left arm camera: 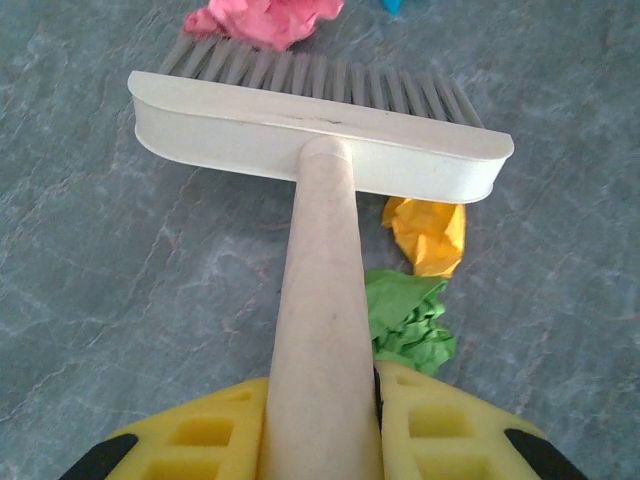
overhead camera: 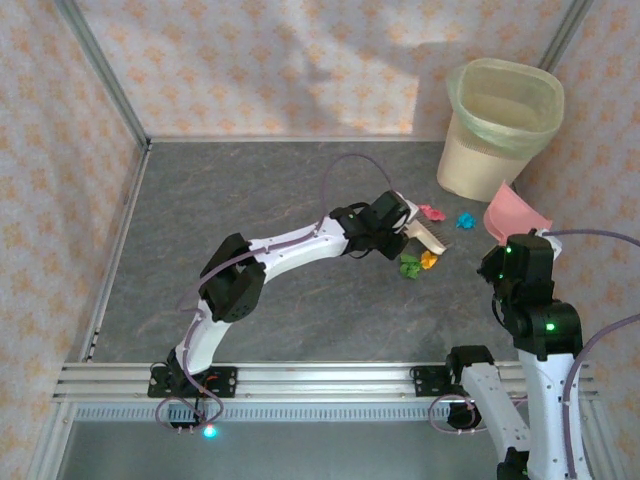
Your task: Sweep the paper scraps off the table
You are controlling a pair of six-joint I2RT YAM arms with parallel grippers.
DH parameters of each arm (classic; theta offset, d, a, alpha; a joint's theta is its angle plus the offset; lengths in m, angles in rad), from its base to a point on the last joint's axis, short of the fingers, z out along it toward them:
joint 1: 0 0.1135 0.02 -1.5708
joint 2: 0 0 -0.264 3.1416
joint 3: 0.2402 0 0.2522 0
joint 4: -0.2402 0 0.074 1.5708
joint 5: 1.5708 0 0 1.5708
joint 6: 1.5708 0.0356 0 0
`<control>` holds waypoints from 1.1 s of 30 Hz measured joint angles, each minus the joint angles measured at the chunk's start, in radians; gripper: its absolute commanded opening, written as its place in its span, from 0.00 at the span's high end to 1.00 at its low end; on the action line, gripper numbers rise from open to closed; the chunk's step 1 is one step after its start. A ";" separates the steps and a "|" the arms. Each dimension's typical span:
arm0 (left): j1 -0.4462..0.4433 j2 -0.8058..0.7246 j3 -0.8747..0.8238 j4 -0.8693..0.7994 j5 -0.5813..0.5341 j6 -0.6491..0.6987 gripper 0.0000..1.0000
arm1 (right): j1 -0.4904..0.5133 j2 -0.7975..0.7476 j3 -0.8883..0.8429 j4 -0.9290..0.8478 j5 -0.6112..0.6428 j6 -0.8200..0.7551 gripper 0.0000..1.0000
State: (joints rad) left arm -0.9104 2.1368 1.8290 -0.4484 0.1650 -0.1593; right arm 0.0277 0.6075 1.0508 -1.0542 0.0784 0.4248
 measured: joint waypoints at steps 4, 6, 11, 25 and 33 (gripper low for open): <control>-0.013 0.022 0.133 -0.029 0.018 0.000 1.00 | 0.000 0.000 0.000 0.002 -0.001 0.000 1.00; -0.018 0.069 0.263 -0.035 0.026 0.000 1.00 | 0.000 0.000 0.000 0.002 -0.001 0.000 1.00; -0.026 0.229 0.547 -0.041 0.042 0.000 1.00 | 0.000 -0.003 0.000 0.002 -0.003 0.000 1.00; -0.032 0.591 0.835 -0.132 0.037 0.002 1.00 | 0.000 -0.006 0.000 0.001 -0.004 0.000 1.00; -0.032 0.547 0.757 -0.146 0.013 0.004 1.00 | 0.000 -0.006 0.000 0.001 -0.031 -0.011 1.00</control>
State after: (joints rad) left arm -0.9424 2.6843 2.5858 -0.5949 0.1783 -0.1555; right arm 0.0273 0.6010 1.0508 -1.0531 0.0475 0.4137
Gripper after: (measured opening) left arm 0.243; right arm 0.194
